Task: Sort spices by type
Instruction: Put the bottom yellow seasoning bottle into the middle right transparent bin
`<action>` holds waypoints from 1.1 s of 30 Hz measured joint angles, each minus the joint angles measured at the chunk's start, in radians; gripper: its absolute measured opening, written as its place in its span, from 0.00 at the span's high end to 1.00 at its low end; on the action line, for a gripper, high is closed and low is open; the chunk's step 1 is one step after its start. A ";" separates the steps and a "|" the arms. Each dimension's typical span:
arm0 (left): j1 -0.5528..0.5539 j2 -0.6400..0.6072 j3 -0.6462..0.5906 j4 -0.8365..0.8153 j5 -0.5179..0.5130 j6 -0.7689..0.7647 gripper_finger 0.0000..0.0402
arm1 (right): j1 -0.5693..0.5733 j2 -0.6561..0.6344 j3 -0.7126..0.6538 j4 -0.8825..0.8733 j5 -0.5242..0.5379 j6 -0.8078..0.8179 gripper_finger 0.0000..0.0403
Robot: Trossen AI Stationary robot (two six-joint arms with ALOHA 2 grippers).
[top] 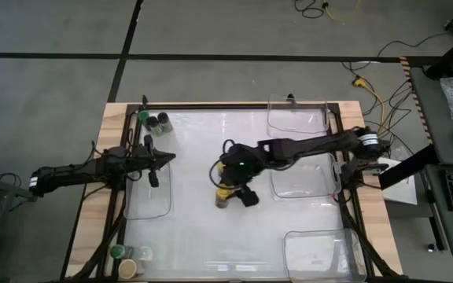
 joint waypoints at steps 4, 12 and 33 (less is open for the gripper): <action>0.000 0.000 0.000 0.000 0.000 0.000 1.00 | 0.025 -0.126 0.002 -0.132 0.003 0.047 0.44; 0.000 0.000 0.000 0.000 0.000 0.000 1.00 | 0.082 -0.345 -0.014 -0.444 0.298 0.199 0.43; 0.000 0.000 0.000 0.000 0.000 0.000 1.00 | 0.137 -0.710 -0.647 -0.339 0.502 0.591 0.42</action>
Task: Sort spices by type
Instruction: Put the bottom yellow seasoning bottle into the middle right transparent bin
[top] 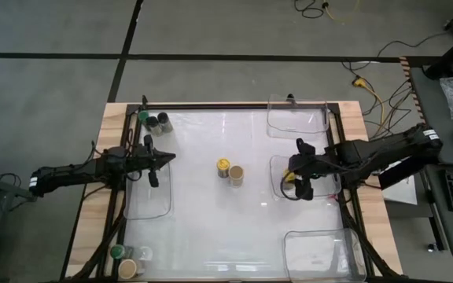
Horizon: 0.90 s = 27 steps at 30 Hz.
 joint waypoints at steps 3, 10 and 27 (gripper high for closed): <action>0.000 0.000 0.000 0.000 0.000 0.000 1.00 | 0.000 -0.012 -0.065 0.030 -0.003 -0.006 0.42; 0.000 0.000 0.000 0.000 0.000 0.000 1.00 | 0.000 -0.014 -0.137 0.196 -0.002 -0.094 0.43; 0.000 0.000 0.000 0.000 0.000 0.000 1.00 | 0.033 0.003 -0.202 0.270 -0.031 -0.235 0.41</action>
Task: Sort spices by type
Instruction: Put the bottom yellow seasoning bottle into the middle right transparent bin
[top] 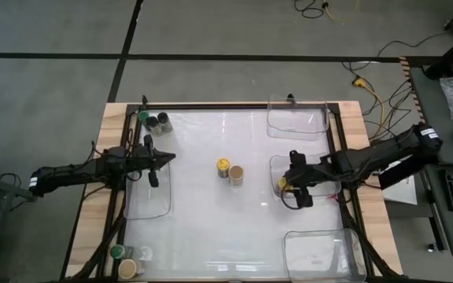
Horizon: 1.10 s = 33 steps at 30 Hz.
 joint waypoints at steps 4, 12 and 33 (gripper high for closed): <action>0.000 0.000 0.000 0.000 0.000 0.000 1.00 | 0.001 0.000 -0.014 -0.001 0.001 -0.011 0.39; 0.000 0.000 0.000 0.000 0.000 0.000 1.00 | 0.001 0.000 -0.036 0.023 0.004 -0.024 0.41; 0.000 0.000 0.000 0.000 0.000 0.000 1.00 | 0.001 -0.015 -0.040 0.060 0.002 0.008 0.20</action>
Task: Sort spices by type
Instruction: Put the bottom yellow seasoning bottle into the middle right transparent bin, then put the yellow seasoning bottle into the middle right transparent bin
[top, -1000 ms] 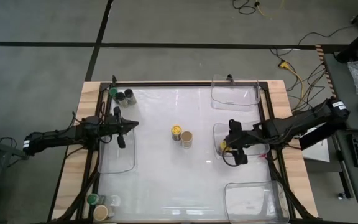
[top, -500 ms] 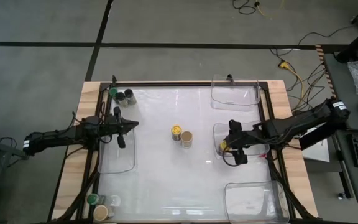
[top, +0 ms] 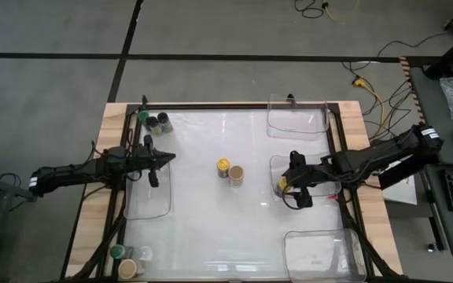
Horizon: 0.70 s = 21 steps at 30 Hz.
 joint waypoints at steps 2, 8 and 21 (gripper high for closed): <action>0.000 0.000 0.000 0.000 0.000 0.000 1.00 | 0.000 -0.010 0.001 0.009 0.000 0.001 0.18; 0.000 0.000 0.000 0.000 0.000 0.000 1.00 | 0.000 -0.008 0.068 0.008 0.001 0.001 0.14; 0.000 0.000 0.000 0.001 0.000 0.000 1.00 | -0.002 0.080 0.228 0.237 0.068 0.025 0.13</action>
